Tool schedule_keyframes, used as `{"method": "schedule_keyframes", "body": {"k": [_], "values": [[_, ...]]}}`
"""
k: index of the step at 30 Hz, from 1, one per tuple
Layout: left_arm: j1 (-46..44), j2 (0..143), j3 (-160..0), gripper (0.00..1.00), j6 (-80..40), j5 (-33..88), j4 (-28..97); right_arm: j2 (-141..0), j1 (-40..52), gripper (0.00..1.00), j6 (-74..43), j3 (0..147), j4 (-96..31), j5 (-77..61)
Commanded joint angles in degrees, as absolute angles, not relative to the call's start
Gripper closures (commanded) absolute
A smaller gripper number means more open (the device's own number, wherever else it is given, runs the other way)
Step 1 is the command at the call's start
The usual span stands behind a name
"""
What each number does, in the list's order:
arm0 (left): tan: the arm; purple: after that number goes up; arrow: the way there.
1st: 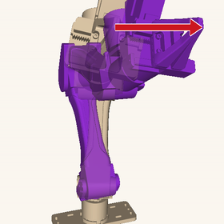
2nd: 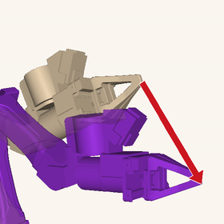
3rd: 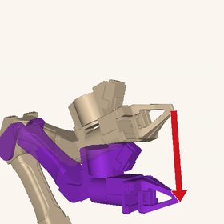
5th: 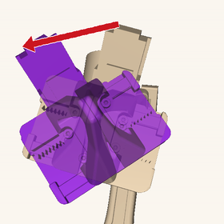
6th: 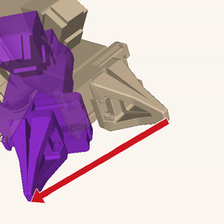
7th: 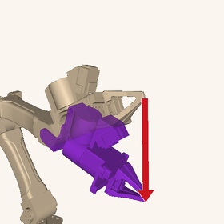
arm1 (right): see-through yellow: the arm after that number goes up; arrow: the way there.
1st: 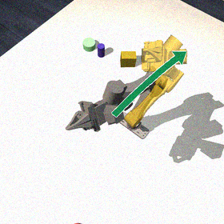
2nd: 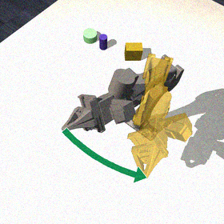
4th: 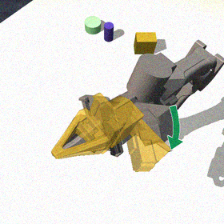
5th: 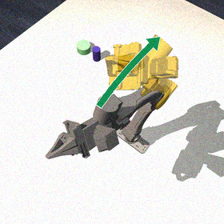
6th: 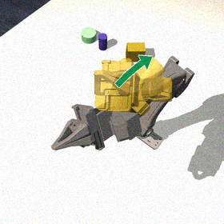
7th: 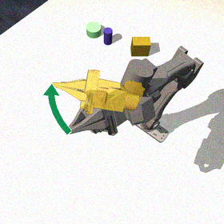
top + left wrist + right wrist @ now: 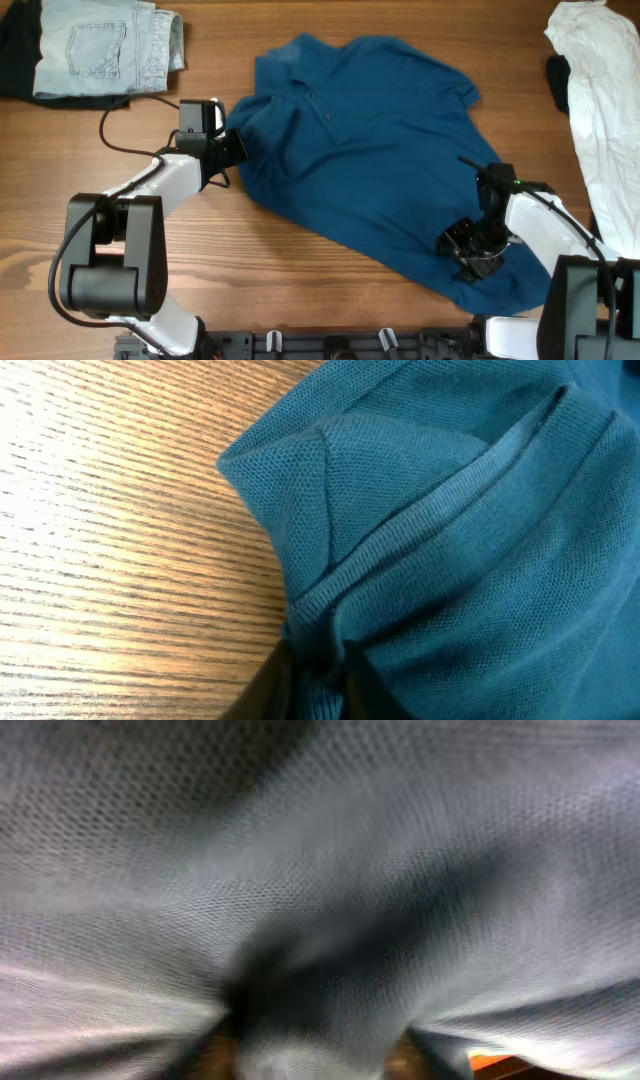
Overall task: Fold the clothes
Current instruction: 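Grasp the shirt's lower right hem with the right gripper, then lift the shirt with both grippers and stretch it apart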
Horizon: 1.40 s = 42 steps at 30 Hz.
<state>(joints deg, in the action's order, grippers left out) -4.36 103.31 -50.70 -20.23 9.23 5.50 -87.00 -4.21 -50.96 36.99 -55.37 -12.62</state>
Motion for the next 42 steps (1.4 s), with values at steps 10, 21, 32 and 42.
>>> {"method": "schedule_keyframes", "body": {"k": [10,21,32,42], "values": [[-4.34,94.67,-50.39,0.96,-19.94,12.16,5.21,-87.24,-4.14,0.96,-49.5,42.26,-62.08,-7.44],[-4.34,76.73,-50.39,0.96,-19.73,12.12,10.0,-86.98,-4.14,0.92,-46.52,57.34,-71.37,-2.57],[-4.4,49.41,-50.39,0.96,-18.24,7.77,12.36,-86.24,-3.97,0.82,-40.32,75.55,-78.94,7.75],[-4.4,31.73,-50.65,0.96,-18.28,6.74,13.85,-84.36,-3.16,0.96,-37.54,90.39,-82.76,7.75]]}}
